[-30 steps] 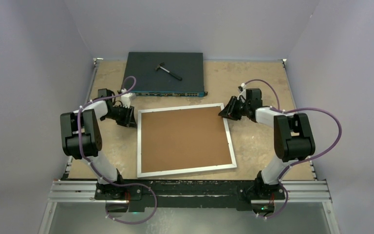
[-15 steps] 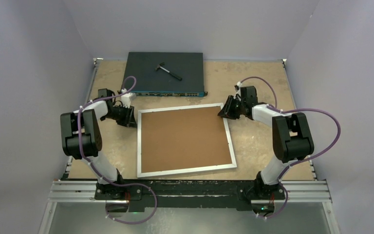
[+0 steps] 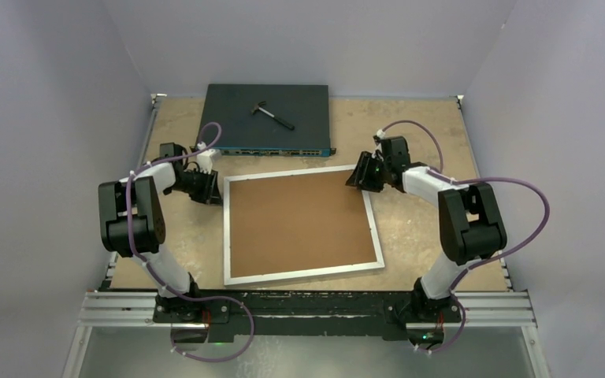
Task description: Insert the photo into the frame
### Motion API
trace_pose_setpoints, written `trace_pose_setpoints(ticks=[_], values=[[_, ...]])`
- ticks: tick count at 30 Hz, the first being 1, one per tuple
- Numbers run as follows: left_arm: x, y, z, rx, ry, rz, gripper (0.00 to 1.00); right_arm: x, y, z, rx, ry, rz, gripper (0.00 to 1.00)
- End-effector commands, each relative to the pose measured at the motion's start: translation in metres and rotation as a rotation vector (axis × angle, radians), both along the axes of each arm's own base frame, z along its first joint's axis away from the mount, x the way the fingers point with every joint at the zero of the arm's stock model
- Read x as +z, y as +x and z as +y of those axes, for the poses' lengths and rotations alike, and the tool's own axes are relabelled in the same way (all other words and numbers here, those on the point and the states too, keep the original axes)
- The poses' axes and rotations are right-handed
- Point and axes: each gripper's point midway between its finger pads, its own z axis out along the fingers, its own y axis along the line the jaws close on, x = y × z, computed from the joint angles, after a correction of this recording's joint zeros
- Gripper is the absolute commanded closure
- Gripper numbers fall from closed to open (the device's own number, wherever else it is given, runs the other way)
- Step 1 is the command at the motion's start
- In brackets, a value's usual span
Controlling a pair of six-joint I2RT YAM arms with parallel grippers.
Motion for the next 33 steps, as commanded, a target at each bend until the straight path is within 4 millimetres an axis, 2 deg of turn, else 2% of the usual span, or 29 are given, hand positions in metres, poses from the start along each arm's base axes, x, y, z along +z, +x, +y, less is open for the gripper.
trace_pose_setpoints(ticks=[1,3,5,7,10,14,18,29,33], values=[[-0.004,-0.006,-0.016,-0.045,-0.028,0.001,0.77,0.039,-0.018,0.014,0.053,0.117,-0.007,0.49],[-0.003,-0.007,-0.015,-0.045,-0.022,-0.001,0.77,0.053,-0.020,0.004,0.027,0.162,-0.025,0.44],[-0.001,-0.008,-0.014,-0.043,-0.017,-0.005,0.77,0.057,-0.028,-0.010,-0.003,0.185,-0.025,0.42],[0.002,-0.008,-0.014,-0.043,-0.011,-0.013,0.77,0.054,-0.038,-0.028,-0.048,0.162,-0.021,0.41],[0.004,-0.010,-0.013,-0.047,-0.004,-0.013,0.77,0.040,-0.064,-0.048,-0.108,0.121,0.032,0.43],[0.007,-0.011,-0.012,-0.056,0.004,-0.016,0.76,0.022,-0.104,-0.052,-0.130,0.114,0.097,0.45],[0.004,-0.011,-0.011,-0.057,0.009,-0.011,0.76,0.008,-0.130,-0.050,-0.116,0.123,0.151,0.47],[0.005,-0.011,-0.011,-0.057,0.007,-0.011,0.77,0.004,-0.144,-0.048,-0.124,0.142,0.171,0.56],[0.004,-0.012,-0.011,-0.058,0.006,-0.006,0.77,0.014,-0.142,-0.049,-0.141,0.148,0.142,0.58]])
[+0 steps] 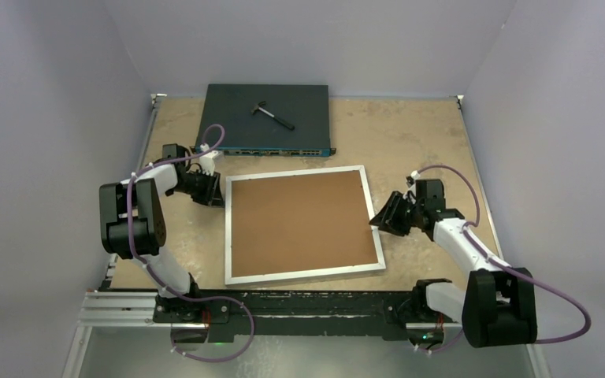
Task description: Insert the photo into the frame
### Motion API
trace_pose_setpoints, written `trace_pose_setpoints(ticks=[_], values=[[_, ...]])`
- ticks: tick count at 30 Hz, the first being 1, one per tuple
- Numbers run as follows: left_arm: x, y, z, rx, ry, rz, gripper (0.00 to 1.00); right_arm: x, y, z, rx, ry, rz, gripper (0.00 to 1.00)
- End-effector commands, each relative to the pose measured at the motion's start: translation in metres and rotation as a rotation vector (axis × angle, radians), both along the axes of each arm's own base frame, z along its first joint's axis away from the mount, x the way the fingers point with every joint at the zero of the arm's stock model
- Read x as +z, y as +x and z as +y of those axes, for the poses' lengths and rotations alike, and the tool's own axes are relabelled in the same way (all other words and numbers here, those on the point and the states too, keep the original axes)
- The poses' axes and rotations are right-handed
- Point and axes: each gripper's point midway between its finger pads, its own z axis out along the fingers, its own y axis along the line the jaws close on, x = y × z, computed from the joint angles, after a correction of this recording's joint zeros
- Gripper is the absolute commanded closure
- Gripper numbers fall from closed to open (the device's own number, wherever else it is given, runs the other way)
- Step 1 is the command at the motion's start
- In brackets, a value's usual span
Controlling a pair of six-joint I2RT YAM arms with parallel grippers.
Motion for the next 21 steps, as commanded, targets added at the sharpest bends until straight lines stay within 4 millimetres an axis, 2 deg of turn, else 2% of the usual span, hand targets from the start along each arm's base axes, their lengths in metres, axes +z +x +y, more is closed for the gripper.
trace_pose_setpoints(ticks=[1,11,21], values=[[0.004,-0.006,-0.004,-0.034,0.000,-0.004,0.77,0.010,-0.004,0.006,0.001,0.039,-0.010,0.58],[0.001,-0.008,-0.005,-0.035,-0.003,0.001,0.77,-0.006,-0.015,0.011,0.028,0.064,0.041,0.59],[0.000,-0.007,-0.005,-0.033,-0.006,0.004,0.77,-0.015,-0.015,0.010,0.021,0.062,0.056,0.62]])
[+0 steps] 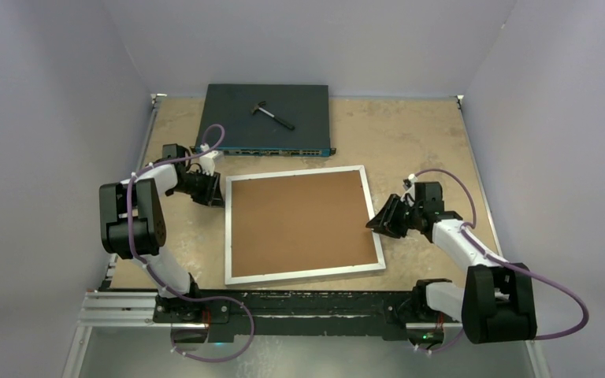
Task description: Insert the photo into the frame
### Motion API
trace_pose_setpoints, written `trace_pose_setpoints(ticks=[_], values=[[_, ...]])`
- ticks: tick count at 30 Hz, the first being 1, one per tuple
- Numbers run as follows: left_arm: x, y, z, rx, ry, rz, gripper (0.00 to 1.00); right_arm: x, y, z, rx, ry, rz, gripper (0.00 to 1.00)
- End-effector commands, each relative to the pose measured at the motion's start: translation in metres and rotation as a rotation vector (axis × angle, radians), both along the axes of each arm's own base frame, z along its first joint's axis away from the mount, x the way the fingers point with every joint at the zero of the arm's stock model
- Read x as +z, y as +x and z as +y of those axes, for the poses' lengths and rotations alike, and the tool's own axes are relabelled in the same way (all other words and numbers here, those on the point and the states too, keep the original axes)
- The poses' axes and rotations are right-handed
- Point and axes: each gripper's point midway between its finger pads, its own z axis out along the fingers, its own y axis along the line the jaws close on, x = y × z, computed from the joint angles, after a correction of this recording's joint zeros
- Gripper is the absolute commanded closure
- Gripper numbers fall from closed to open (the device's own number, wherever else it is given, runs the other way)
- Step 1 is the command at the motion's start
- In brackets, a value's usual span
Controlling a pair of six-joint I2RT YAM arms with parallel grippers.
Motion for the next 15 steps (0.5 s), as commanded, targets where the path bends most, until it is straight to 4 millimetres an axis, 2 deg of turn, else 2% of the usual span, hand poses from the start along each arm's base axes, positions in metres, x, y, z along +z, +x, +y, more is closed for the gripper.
trace_pose_setpoints(ticks=[1,15], values=[[0.000,-0.007,-0.005,-0.032,-0.008,0.006,0.77,-0.012,-0.007,-0.001,0.000,-0.013,0.035,0.62],[-0.001,-0.006,-0.007,-0.032,-0.021,0.008,0.78,-0.023,-0.011,0.003,0.028,-0.040,0.068,0.64]])
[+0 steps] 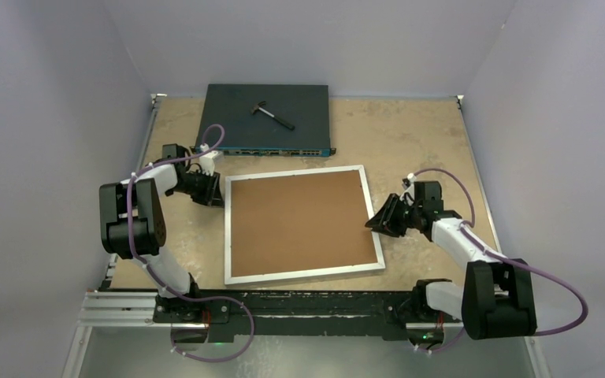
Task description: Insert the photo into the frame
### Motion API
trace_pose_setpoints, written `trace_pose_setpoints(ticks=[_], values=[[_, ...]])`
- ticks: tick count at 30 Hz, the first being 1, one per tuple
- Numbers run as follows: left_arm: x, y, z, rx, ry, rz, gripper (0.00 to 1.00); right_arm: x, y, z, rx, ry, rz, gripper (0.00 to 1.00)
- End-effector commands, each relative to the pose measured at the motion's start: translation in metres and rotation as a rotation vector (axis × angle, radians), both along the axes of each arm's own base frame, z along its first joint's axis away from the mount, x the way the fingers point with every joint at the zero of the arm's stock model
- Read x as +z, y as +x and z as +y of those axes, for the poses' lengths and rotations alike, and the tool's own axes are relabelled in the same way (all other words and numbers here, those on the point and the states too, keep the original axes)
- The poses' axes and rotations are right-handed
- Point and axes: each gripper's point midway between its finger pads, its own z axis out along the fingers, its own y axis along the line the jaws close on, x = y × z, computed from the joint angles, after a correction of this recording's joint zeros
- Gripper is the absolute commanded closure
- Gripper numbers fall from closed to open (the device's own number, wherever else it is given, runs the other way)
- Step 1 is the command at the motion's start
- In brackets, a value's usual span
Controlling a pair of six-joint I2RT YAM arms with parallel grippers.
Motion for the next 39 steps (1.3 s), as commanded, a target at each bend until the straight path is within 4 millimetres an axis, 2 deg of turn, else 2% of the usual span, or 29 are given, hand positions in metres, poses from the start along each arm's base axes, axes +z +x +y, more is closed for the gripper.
trace_pose_setpoints(ticks=[1,18,27,39], values=[[-0.001,-0.006,-0.007,-0.031,-0.021,0.007,0.78,-0.022,-0.013,0.000,0.022,-0.064,0.066,0.64],[-0.003,-0.005,-0.011,-0.036,-0.041,0.008,0.79,-0.034,-0.021,0.008,0.062,-0.153,0.109,0.65],[-0.005,-0.005,-0.012,-0.038,-0.047,0.007,0.79,-0.032,-0.018,0.005,0.049,-0.223,0.105,0.66],[-0.004,0.000,-0.016,-0.035,-0.075,-0.006,0.79,-0.045,-0.030,0.015,0.102,-0.303,0.155,0.66]])
